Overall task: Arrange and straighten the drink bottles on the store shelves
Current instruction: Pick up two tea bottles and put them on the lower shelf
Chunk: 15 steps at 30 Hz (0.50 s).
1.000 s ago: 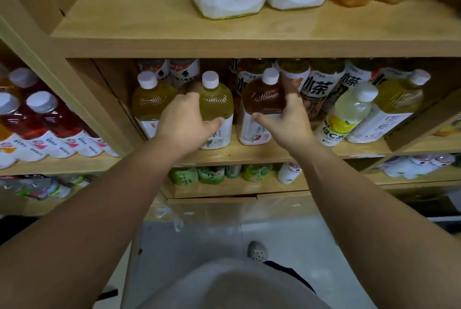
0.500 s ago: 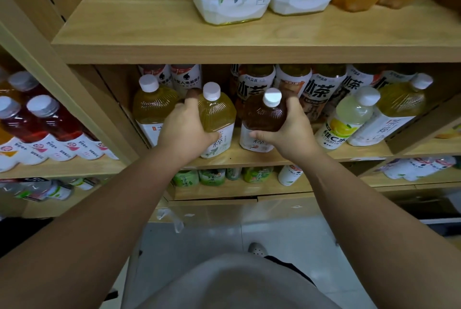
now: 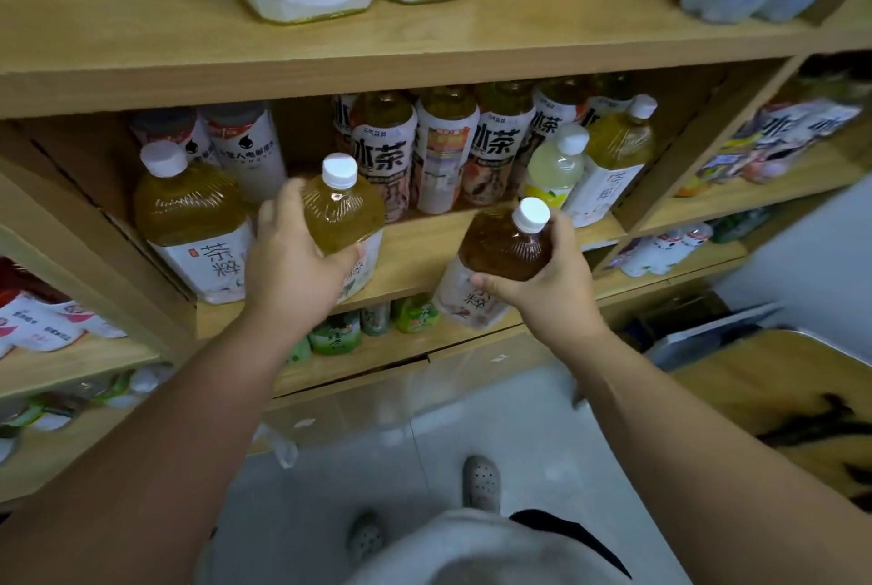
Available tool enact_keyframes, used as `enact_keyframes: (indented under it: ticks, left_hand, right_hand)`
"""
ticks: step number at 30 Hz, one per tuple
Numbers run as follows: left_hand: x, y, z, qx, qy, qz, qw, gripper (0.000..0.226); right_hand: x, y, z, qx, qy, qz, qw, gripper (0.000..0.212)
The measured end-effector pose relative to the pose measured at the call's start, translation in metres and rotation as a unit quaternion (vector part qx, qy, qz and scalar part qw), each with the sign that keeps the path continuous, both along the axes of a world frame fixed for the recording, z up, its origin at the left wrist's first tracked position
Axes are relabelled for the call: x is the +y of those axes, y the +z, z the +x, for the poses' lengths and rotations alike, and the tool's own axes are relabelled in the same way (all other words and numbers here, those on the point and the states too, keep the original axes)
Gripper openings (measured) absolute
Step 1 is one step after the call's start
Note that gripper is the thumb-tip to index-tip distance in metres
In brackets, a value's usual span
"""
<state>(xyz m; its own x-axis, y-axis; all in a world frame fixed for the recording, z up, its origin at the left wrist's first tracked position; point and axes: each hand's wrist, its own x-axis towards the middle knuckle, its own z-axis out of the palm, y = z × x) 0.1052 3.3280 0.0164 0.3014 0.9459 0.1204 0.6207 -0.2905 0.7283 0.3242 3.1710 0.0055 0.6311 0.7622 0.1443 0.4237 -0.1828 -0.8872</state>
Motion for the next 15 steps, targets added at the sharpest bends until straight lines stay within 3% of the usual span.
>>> enact_keyframes:
  ticks: [8,15]
  left_hand:
    - [-0.065,0.006,0.059,-0.022,-0.074,-0.021,0.997,0.089]
    - [-0.140,0.014,0.161,-0.031,-0.141,-0.049,0.988,0.088]
  right_hand:
    - [-0.068,0.007,0.058,0.032,-0.050,0.026,0.998,0.082]
    - [-0.143,-0.004,0.149,0.063,-0.067,0.039,0.995,0.082]
